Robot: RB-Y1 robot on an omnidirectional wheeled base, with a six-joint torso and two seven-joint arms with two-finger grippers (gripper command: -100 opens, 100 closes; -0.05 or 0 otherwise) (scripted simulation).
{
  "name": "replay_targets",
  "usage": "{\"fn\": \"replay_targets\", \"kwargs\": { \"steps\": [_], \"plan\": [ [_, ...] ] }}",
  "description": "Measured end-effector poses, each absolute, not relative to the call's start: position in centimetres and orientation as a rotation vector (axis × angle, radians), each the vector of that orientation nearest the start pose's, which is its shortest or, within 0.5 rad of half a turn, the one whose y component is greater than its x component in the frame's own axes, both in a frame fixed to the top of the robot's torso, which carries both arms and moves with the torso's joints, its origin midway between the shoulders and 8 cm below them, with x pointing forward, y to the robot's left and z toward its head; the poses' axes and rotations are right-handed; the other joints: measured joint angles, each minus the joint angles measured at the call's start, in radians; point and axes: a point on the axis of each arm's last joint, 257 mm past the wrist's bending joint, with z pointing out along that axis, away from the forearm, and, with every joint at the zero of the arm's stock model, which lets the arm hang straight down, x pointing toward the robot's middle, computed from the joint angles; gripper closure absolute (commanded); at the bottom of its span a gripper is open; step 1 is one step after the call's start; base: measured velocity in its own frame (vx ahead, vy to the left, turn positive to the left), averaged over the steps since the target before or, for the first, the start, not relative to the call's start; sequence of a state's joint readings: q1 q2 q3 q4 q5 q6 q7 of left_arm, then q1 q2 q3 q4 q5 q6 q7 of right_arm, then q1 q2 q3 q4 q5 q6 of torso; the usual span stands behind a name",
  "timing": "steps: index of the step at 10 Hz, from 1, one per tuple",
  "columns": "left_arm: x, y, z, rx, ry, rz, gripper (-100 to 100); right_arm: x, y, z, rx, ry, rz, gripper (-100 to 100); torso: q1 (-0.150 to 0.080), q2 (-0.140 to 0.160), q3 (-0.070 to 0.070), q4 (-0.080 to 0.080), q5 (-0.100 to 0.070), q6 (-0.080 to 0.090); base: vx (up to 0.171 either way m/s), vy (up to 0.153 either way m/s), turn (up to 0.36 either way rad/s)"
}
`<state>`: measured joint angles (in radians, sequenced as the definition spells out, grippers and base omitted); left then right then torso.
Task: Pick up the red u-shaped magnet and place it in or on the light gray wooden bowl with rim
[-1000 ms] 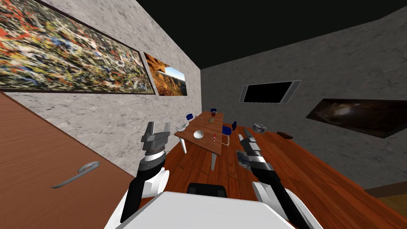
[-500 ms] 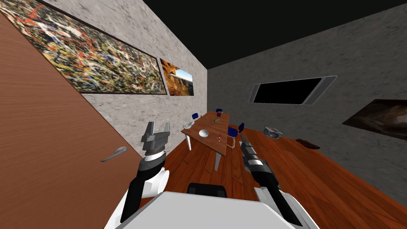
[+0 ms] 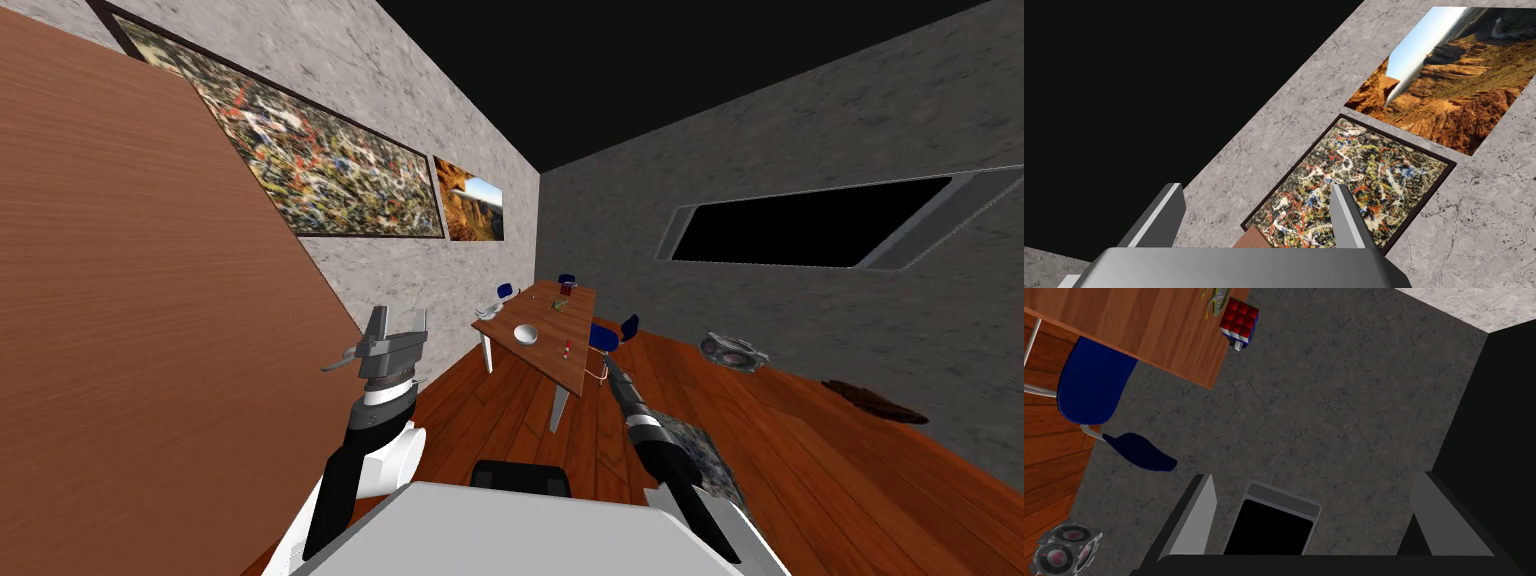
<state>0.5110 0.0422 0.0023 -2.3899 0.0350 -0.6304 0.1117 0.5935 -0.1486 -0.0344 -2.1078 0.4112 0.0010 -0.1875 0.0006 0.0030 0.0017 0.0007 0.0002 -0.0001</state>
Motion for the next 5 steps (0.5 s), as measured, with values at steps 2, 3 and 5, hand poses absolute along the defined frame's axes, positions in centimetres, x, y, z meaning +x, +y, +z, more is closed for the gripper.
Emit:
{"fn": "replay_targets", "kwargs": {
  "steps": [2,3,5],
  "plan": [
    [29.3,26.9,9.0,-0.492,0.445,-1.478,0,37.8,-35.0,-23.6,1.019,1.376,0.675,-100,0.001,-0.001,0.0,0.0,0.0,0.0,-0.023,0.035,0.222],
    [29.3,26.9,9.0,-0.492,0.445,-1.478,0,37.4,-35.7,-25.0,1.03,1.405,0.627,-100,0.0,-0.001,-0.001,0.0,0.0,0.001,-0.019,0.042,0.272],
    [29.3,26.9,9.0,-0.492,0.445,-1.478,0,36.2,-37.4,-28.1,1.059,1.467,0.518,-100,0.0,-0.001,-0.001,0.0,0.0,0.001,-0.015,0.037,0.257]
  ]
}}
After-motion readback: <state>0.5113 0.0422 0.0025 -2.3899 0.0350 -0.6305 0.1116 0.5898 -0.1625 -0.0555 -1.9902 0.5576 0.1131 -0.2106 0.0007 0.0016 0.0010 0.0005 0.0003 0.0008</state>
